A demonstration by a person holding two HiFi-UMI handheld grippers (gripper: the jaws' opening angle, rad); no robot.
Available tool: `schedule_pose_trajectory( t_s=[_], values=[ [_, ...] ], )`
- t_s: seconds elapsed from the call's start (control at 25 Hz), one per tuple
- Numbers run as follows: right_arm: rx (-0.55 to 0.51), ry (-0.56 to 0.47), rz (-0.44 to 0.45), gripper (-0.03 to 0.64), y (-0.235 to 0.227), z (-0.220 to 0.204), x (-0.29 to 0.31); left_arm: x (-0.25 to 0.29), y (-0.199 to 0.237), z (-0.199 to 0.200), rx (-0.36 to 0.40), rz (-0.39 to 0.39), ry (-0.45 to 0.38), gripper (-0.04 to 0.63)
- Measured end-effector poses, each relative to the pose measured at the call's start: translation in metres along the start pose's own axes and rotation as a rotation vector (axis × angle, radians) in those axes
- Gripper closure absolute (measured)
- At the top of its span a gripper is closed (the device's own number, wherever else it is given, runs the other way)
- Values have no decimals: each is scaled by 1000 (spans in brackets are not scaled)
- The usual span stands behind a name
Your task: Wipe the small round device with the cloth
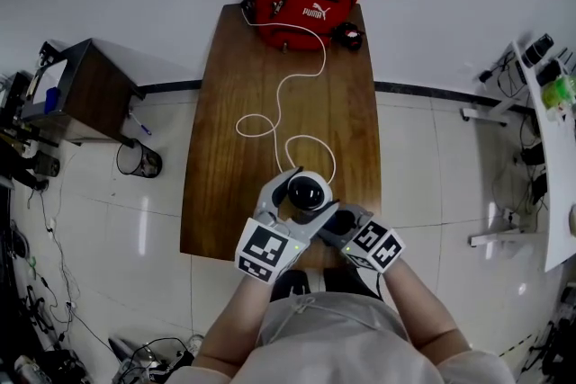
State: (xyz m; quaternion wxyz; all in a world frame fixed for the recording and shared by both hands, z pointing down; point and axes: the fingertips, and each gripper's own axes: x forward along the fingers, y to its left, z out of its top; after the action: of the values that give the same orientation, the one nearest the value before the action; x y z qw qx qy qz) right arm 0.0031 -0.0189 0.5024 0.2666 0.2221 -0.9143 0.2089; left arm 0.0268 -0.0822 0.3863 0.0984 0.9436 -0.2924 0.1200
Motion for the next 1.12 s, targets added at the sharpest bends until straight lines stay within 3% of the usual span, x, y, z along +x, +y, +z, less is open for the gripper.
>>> schedule_pose_trajectory(
  t_s=[0.2,0.4,0.88,1.12],
  values=[
    [33,-153,-125,497,-38,27,-11,4,-19,16,32,-59,14,225],
    [-61,-260,-84,497,-19,54,-8,4,-21,19,-3,-69,17,225],
    [-140,-246,70,497,23,46,-2,8,-13,12,-31,-61,26,225],
    [-164,-208,47,497,18,32,-20,6,0,4,-34,-34,41,225]
  ],
)
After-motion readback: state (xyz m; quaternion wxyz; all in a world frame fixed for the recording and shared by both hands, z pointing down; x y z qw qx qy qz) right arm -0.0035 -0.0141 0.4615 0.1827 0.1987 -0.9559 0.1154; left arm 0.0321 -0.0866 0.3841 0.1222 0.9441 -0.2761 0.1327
